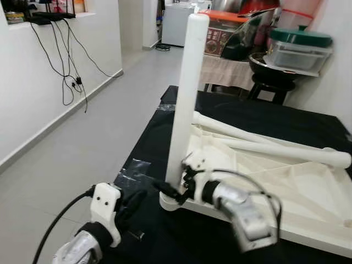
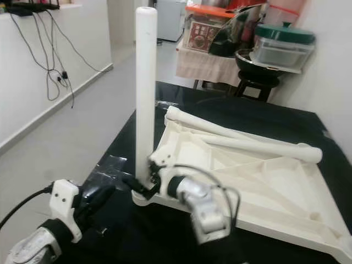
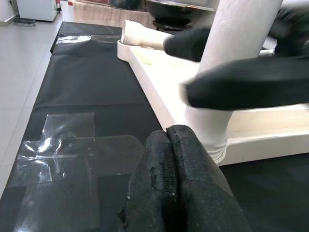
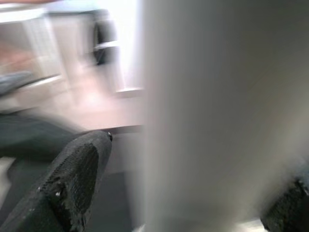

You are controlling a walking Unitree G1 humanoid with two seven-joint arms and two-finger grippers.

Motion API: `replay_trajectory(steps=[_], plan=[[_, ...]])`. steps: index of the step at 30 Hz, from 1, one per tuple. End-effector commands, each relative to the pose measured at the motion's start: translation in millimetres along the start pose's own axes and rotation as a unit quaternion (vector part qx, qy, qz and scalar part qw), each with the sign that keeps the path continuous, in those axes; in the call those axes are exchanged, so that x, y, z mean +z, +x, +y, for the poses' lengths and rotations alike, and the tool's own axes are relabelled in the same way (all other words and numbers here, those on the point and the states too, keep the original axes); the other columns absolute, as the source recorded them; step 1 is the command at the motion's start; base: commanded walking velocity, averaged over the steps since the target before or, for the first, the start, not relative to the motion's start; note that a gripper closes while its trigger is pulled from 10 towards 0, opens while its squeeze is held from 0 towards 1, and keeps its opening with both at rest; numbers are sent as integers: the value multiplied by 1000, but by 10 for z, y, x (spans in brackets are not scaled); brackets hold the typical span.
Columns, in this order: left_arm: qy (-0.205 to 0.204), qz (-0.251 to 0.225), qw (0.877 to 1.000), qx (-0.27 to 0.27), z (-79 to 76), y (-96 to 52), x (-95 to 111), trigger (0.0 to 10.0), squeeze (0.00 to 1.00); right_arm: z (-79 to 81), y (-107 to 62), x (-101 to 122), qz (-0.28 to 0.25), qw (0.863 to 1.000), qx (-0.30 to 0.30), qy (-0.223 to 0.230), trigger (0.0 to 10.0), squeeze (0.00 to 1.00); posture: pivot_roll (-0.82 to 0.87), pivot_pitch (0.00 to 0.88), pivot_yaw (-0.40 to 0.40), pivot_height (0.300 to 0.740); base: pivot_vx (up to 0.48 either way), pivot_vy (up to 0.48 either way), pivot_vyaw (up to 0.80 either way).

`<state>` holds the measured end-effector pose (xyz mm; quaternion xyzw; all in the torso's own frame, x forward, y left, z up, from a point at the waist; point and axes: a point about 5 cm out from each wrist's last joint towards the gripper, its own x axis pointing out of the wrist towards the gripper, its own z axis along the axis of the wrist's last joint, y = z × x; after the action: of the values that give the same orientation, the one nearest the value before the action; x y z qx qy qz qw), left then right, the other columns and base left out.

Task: Building children table

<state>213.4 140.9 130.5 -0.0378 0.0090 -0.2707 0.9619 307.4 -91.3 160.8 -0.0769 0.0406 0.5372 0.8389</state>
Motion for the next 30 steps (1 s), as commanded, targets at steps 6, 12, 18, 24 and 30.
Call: replay_trajectory(steps=[6, 12, 18, 24, 30], plan=[[-10, 14, 1000, 2, 10, 26, -82, 10000, 0, -201, -6, 73, 5, 995, 99, -3, 10000, 0, 122, 0, -122, 740, 0, 0, 0], [-13, 19, 1000, 1, 25, 47, -105, 10000, 0, -378, 31, 125, -5, 989, 140, 48, 0, 0, 132, 0, -125, 740, 0, 0, 0], [-14, 19, 1000, 0, 23, 56, -107, 10000, 0, -375, -5, 81, 1, 983, 172, 61, 0, 0, 129, 0, -124, 740, 0, 0, 0], [-16, 19, 1000, -1, 16, 58, -106, 10000, 0, -394, -28, 79, -1, 983, 175, 52, 0, 0, 125, 0, -122, 740, 0, 0, 0], [-17, 16, 1000, -2, -2, 40, -84, 10000, 0, -404, -101, 59, -20, 993, 116, 23, 0, 0, 116, 0, -122, 740, 0, 0, 0]])
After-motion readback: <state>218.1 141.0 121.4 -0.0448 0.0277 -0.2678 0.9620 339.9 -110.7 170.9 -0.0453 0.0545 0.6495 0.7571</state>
